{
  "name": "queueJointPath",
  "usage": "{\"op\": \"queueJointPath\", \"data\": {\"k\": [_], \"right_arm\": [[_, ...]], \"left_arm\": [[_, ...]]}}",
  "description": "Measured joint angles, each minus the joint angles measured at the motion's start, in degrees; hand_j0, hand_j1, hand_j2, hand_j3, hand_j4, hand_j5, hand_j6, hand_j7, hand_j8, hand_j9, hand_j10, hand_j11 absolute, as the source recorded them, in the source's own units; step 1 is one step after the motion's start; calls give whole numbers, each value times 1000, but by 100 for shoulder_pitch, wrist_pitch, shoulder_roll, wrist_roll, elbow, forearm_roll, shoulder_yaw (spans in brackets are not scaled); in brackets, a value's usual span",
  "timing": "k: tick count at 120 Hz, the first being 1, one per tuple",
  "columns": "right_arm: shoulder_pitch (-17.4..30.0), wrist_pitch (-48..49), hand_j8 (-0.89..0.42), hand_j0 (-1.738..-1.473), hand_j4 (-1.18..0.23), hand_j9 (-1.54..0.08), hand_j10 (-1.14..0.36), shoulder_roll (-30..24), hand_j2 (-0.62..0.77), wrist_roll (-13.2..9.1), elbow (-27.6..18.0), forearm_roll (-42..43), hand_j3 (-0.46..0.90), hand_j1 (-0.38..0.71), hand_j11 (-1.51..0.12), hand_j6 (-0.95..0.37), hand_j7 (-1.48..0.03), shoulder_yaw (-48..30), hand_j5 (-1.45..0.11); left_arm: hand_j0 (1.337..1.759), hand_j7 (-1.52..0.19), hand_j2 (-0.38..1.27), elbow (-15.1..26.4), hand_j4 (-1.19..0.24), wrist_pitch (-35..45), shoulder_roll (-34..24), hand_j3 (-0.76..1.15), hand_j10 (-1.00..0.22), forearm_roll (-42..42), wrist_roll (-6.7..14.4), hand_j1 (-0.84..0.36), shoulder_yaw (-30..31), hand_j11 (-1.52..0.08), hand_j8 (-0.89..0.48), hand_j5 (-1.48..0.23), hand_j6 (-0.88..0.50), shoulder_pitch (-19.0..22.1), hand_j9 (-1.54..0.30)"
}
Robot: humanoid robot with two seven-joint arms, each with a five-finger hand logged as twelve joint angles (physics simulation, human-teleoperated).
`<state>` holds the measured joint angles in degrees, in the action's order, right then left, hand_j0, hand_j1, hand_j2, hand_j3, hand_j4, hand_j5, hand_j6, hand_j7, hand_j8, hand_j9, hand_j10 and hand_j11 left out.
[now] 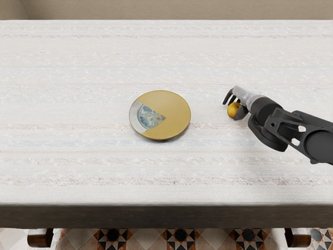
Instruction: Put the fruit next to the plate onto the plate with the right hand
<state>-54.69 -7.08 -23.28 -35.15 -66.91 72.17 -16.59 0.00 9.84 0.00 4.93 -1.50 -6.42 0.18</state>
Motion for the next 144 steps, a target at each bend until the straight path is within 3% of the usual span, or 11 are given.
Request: {"op": "queueJointPath", "data": {"k": [19, 92, 144], "right_arm": [[-45, 15, -410, -1654, -558, -738, -555, -2, 101, 10, -21, -122, 0, 264, -738, -489, -724, -20, -728], [-478, 182, -437, -1658, -553, -748, -582, 20, 118, 15, -584, -635, 0, 240, -748, -529, -731, -67, -744], [-664, 189, -446, -1658, -547, -742, -598, 636, 195, 14, -671, -687, 1, 256, -737, -546, -728, -79, -743]], "left_arm": [[1658, 0, 0, 0, 0, 0, 0, 0, 0, 0, 0, 349, 0, 0, 0, 0, 0, 0, 0], [1658, 0, 0, 0, 0, 0, 0, 0, 0, -1, 0, 349, 1, 0, 0, 0, 0, 0, 0], [1658, 0, 0, 0, 0, 0, 0, 0, 0, -1, 1, 349, 1, 0, 0, 0, 0, 0, 0]]}}
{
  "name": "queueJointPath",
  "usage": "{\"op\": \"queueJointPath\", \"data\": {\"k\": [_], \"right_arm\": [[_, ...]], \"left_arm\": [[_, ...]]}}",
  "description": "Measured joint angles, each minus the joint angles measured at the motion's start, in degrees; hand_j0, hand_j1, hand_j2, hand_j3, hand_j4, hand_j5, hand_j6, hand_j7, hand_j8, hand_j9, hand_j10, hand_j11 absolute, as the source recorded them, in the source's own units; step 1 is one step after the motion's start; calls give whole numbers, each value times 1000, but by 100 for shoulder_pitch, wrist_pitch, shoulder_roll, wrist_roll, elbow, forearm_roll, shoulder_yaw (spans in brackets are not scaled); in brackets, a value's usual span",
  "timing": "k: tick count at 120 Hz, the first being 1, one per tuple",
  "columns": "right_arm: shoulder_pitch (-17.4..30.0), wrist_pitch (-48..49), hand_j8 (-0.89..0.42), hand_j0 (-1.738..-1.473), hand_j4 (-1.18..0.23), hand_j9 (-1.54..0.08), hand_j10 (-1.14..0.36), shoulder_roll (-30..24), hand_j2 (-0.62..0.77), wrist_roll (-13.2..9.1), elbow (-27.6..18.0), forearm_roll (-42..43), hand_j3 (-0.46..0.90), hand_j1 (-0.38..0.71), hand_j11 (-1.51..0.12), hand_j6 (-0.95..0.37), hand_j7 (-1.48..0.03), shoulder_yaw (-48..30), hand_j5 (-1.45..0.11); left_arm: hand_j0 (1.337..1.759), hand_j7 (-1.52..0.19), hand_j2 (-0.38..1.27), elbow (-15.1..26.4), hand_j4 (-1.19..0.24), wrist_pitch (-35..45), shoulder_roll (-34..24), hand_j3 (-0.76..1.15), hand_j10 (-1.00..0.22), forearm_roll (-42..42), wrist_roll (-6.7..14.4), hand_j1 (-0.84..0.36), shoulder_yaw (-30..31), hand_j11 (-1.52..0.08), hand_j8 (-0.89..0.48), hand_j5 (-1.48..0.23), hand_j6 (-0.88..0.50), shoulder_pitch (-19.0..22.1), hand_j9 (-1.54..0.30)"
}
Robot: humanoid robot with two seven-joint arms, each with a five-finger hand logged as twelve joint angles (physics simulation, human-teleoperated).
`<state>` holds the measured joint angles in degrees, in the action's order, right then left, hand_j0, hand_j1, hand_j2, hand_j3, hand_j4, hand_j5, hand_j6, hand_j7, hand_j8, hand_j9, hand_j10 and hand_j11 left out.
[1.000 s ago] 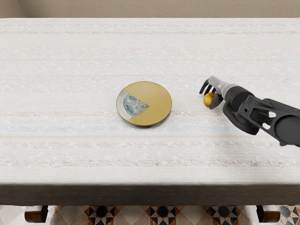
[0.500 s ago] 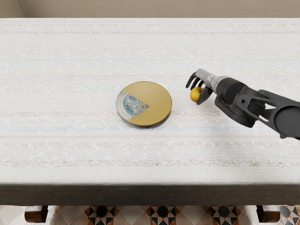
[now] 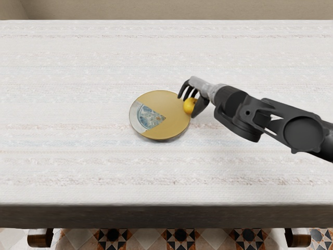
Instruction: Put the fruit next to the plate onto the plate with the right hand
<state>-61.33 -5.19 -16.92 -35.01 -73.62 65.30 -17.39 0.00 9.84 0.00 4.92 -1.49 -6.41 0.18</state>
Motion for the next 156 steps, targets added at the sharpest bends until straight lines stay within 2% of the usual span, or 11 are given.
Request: {"op": "queueJointPath", "data": {"k": [23, 52, 86, 129, 139, 156], "right_arm": [[-45, -22, -450, -1658, -543, -745, -601, 275, 229, 0, 4, -6, 0, 266, -737, -553, -728, -64, -748], [-34, -146, -451, -1658, -556, -738, -596, 564, 184, 0, 36, 19, 0, 257, -736, -543, -733, -153, -741], [64, -294, -445, -1657, -565, -745, -591, 1077, 149, 1, 424, 73, 0, 244, -745, -537, -741, -113, -748], [165, -306, -451, -1658, -542, -709, -581, 1182, 104, 0, 563, 89, 0, 234, -710, -535, -709, -98, -713], [166, -330, -424, -1658, -484, -633, -510, 1182, 43, 0, 566, 88, 0, 187, -634, -480, -632, -102, -635], [169, -640, -248, -1658, -278, -362, -290, 1181, 15, 1, 567, 75, 0, -40, -362, -276, -362, -112, -363]], "left_arm": [[1658, 0, 0, 0, 0, 0, 0, 0, 0, 0, 0, 349, 0, 0, 0, 0, -1, 0, 0], [1658, 0, 0, 0, 0, 0, 0, 0, 0, 0, 0, 349, 0, 0, 0, 0, 0, 0, 0], [1658, 0, 0, 0, 0, 0, 0, 0, 0, 0, 0, 349, 0, 0, 0, 0, 0, 0, 0], [1658, 0, 0, 0, 0, 0, 0, 0, 0, 0, 0, 349, 0, 0, 0, 0, 0, 0, 0], [1658, 0, 0, 0, 0, 0, 0, 0, 0, 0, 0, 349, 0, 0, 0, 0, 0, 0, 0], [1658, 0, 0, 0, 0, 0, 0, 0, 0, 0, 0, 349, 0, 0, 0, 0, 0, 0, 0]]}}
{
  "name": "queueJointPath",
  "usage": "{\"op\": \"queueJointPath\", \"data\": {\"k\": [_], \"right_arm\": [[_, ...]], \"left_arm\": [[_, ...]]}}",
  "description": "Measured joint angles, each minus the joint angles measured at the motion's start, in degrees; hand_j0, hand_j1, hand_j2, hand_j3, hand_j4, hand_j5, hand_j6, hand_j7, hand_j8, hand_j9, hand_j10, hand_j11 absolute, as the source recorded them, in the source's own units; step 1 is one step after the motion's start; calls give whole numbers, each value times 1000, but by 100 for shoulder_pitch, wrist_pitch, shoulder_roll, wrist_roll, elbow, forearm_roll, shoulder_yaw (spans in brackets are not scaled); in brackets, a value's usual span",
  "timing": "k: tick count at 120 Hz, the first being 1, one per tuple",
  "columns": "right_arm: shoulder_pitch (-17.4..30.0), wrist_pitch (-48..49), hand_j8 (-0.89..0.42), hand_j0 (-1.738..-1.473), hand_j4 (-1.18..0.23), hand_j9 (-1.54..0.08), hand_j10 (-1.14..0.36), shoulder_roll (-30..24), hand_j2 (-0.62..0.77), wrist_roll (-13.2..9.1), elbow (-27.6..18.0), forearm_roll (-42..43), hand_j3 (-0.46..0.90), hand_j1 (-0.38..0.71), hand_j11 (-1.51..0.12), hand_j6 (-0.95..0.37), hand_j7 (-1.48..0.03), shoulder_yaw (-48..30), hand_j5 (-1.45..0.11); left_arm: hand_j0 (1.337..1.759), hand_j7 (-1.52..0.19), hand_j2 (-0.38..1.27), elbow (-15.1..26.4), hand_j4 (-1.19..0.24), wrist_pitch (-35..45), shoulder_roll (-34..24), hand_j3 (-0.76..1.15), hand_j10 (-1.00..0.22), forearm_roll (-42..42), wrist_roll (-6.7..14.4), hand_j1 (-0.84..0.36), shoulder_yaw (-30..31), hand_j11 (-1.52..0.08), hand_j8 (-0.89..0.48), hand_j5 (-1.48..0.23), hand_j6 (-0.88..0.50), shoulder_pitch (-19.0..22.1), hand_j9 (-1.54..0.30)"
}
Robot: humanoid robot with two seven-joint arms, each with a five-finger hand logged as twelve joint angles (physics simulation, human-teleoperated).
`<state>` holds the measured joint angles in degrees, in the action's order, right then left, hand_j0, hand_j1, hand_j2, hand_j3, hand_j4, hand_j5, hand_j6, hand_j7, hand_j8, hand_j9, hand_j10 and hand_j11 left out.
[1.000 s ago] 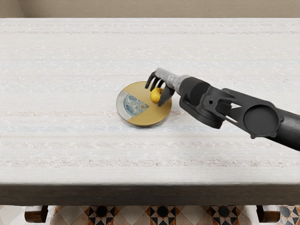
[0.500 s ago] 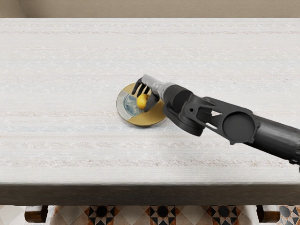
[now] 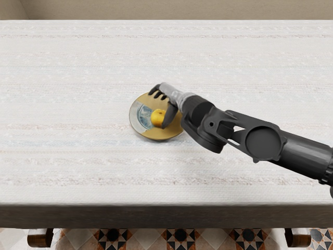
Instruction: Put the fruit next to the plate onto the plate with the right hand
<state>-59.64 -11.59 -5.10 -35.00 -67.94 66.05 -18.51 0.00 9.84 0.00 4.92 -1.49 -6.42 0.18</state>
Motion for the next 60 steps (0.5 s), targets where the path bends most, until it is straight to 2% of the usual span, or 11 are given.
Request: {"op": "queueJointPath", "data": {"k": [12, 27, 60], "right_arm": [[-27, -73, -153, -1658, -171, -223, -179, -26, 10, 0, -4, -13, 0, -159, -223, -170, -222, -7, -223], [-121, 22, -84, -1658, -93, -121, -98, -143, 6, 0, -22, -135, 0, -247, -121, -93, -120, -84, -121], [-314, 2201, -23, -1658, -25, -31, -26, -1149, 2, 29, -75, -2040, 0, -323, -31, -26, -31, -1094, -32]], "left_arm": [[1658, 0, 0, 0, 0, 0, 0, 0, 0, 0, 0, 349, 0, 0, 0, 0, 0, 0, 0], [1658, 0, 0, 0, 0, 0, 0, 0, 0, 0, 0, 349, 0, 0, 0, 0, 0, 0, 0], [1658, 0, 0, 0, 0, 0, 0, 0, 0, 0, 0, 349, 0, 0, 0, 0, 0, 0, 0]]}}
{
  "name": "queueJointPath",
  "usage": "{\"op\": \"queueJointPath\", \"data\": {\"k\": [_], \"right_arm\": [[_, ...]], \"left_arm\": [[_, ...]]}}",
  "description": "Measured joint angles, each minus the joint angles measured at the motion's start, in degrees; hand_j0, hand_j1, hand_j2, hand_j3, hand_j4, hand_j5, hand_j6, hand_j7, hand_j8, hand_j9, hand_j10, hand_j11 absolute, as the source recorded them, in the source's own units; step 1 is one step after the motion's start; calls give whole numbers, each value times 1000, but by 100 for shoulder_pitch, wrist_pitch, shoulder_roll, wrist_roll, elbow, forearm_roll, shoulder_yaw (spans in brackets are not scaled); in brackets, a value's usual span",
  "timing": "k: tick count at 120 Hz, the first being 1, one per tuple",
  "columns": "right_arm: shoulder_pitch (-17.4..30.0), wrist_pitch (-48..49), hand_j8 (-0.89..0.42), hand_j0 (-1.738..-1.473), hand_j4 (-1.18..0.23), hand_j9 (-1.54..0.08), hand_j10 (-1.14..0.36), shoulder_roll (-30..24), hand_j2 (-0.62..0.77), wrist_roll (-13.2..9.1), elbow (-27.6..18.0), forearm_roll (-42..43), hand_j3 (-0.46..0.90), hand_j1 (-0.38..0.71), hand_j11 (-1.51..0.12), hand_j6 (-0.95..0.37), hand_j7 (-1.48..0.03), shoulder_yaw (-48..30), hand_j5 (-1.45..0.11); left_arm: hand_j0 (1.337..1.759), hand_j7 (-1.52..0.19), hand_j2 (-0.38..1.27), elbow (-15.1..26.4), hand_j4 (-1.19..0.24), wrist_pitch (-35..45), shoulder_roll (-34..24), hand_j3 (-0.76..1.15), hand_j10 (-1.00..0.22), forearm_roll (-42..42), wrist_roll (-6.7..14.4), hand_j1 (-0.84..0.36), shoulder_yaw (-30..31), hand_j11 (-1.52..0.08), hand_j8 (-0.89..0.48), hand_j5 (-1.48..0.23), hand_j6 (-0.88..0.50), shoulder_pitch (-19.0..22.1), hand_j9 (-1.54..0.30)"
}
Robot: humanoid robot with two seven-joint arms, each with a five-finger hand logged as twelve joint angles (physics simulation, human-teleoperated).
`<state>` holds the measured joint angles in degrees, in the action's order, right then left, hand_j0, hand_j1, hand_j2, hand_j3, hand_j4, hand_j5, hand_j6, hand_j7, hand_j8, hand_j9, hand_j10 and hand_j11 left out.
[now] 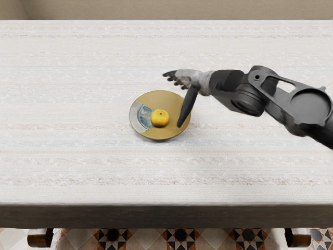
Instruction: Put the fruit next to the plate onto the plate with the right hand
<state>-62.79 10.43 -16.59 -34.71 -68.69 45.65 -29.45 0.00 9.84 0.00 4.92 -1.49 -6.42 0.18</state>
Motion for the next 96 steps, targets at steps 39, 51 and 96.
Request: {"op": "queueJointPath", "data": {"k": [39, 51, 96], "right_arm": [[254, 2241, -5, -1658, -6, -6, -6, -1728, 1, 836, 13, -1926, 0, -344, -6, -6, -6, -274, -7], [445, 2375, -4, -1658, -4, -4, -4, -2069, 1, 1364, 33, -2156, 0, -346, -4, -4, -4, -283, -4], [833, 2456, -1, -1658, -1, -1, -1, -2727, 1, 1991, 159, -2475, 0, -349, -1, -2, -1, -288, -1]], "left_arm": [[1658, 0, 0, 0, 0, 0, 0, 0, 0, 0, 0, 349, 3, 0, 0, 0, 0, 17, 0], [1658, 0, 0, 0, 0, 0, 0, 0, 0, 0, 5, 349, 3, 0, 0, 0, 0, 18, 0], [1658, 0, 0, 0, 0, 0, 0, 0, 0, 0, 8, 349, 2, 0, 0, 0, 0, 18, 0]]}}
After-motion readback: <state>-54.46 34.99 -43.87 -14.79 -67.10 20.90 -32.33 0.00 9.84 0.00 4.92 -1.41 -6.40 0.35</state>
